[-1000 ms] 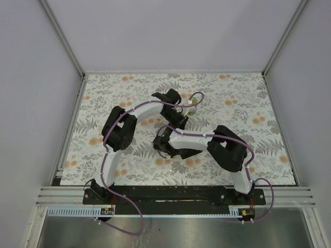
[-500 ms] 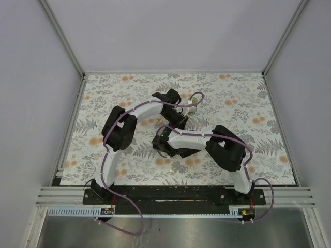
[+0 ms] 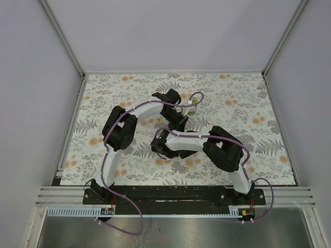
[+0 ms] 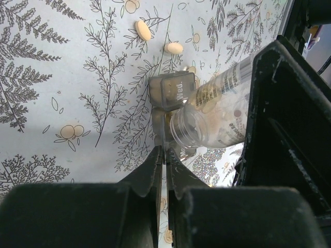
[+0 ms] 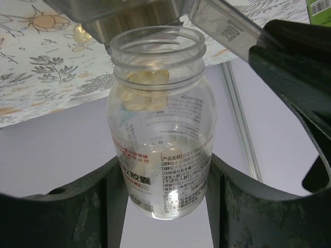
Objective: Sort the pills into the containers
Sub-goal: Pour the pill into the pill container.
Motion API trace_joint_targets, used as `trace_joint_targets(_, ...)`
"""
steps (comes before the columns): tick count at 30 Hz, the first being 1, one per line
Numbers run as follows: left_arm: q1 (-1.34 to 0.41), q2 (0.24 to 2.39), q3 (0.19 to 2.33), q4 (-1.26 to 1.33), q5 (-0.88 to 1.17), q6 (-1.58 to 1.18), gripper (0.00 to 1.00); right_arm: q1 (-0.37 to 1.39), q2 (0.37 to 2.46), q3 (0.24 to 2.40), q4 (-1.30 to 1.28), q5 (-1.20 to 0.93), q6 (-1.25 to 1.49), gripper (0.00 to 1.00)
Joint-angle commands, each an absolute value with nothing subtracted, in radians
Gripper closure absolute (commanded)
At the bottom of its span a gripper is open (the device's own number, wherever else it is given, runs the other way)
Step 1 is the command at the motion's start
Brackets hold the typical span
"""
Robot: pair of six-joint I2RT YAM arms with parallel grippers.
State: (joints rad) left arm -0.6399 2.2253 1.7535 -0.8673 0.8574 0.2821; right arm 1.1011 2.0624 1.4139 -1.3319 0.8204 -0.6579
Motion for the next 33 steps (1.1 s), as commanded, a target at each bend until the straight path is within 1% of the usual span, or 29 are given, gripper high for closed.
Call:
trace_joint_targets(1,-0.638,2.22,1.784,-0.862,0.893,0.29,1.0,1.12,2.045,1.45,-1.387,0.827,-0.678,1.0)
trace_joint_targets(15,-0.64,2.223,1.787,-0.862,0.896,0.288,1.0,1.131,2.02,1.445,-1.387,0.804,-0.676,1.0)
trace_joint_targets(17,-0.64,2.224,1.79,-0.861,0.893,0.29,1.0,1.131,2.026,1.434,-1.381,0.828,-0.675,1.0)
trace_joint_targets(20,-0.638,2.224,1.787,-0.861,0.893,0.288,1.0,1.144,2.014,1.442,-1.39,0.795,-0.675,1.0)
trace_joint_targets(23,-0.64,2.224,1.789,-0.861,0.894,0.287,1.0,1.118,2.016,1.427,-1.376,0.839,-0.684,1.0)
trace_joint_targets(25,-0.64,2.224,1.789,-0.861,0.893,0.288,1.0,1.135,2.014,1.433,-1.393,0.796,-0.67,1.0)
trace_joint_targets(27,-0.638,2.224,1.789,-0.862,0.891,0.288,1.0,1.128,2.003,1.431,-1.384,0.821,-0.683,1.0)
trace_joint_targets(33,-0.64,2.223,1.787,-0.862,0.891,0.287,1.0,1.143,1.971,1.456,-1.393,0.779,-0.672,1.0)
